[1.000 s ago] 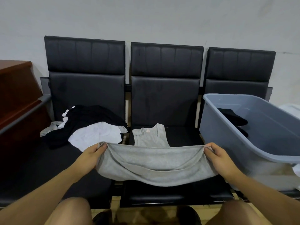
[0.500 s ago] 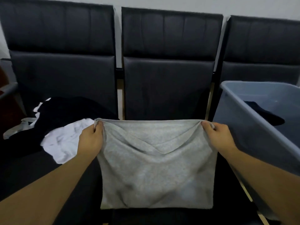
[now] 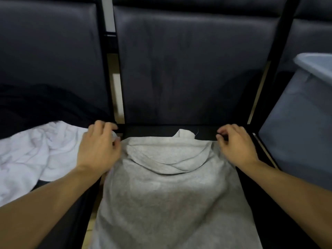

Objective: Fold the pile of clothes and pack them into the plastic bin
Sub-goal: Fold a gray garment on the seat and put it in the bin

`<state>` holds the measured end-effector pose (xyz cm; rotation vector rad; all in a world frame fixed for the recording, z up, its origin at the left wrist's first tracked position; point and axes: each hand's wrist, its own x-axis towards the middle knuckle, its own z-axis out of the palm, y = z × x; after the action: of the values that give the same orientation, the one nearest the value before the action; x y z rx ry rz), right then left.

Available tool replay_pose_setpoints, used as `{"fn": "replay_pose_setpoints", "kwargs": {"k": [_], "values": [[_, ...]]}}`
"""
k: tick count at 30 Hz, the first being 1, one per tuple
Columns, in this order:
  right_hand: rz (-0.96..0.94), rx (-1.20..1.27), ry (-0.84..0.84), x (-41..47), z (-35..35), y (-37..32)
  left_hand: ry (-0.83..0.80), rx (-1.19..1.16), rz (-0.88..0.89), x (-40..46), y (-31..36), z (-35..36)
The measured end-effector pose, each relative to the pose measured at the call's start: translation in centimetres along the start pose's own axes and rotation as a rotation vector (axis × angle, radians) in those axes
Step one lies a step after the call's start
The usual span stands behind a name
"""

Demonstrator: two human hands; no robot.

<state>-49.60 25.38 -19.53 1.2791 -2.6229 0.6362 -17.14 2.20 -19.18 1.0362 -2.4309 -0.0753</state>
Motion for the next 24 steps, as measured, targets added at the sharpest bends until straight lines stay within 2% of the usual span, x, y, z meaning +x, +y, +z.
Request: {"fn": "replay_pose_setpoints", "kwargs": {"k": [1,2,4,6,7,10,14,19,21,24], "values": [[-0.146,0.072,0.006,-0.4,0.0,-0.3,-0.002,-0.11,0.135,0.2,0.5,0.0],[-0.284,0.108,-0.042,-1.0,-0.1,-0.6,-0.076,-0.218,0.261,0.3,1.1,-0.1],[-0.486,0.064,-0.198,-2.0,0.1,-0.8,-0.307,-0.289,0.426,0.2,2.4,0.1],[-0.528,-0.01,-0.291,-2.6,0.6,-0.5,-0.46,-0.252,0.5,0.0,3.3,0.9],[-0.532,-0.015,-0.275,-2.7,0.8,-0.4,-0.492,-0.232,0.518,-0.1,3.6,1.2],[-0.524,0.001,-0.192,-2.7,0.6,-0.5,-0.481,-0.239,0.525,-0.3,3.9,1.6],[-0.455,0.006,-0.246,-2.2,0.1,-0.3,-0.444,-0.289,0.432,-0.5,4.0,1.2],[-0.411,0.121,-0.215,-2.2,-0.3,-1.6,-0.381,-0.506,0.077,0.5,5.3,0.5],[-0.401,0.122,-0.244,-1.9,0.3,-2.7,-0.303,-0.515,-0.049,1.4,6.2,0.5],[-0.336,0.035,-0.297,-1.0,1.5,-3.8,-0.285,-0.451,-0.168,2.1,6.8,1.2]]}}
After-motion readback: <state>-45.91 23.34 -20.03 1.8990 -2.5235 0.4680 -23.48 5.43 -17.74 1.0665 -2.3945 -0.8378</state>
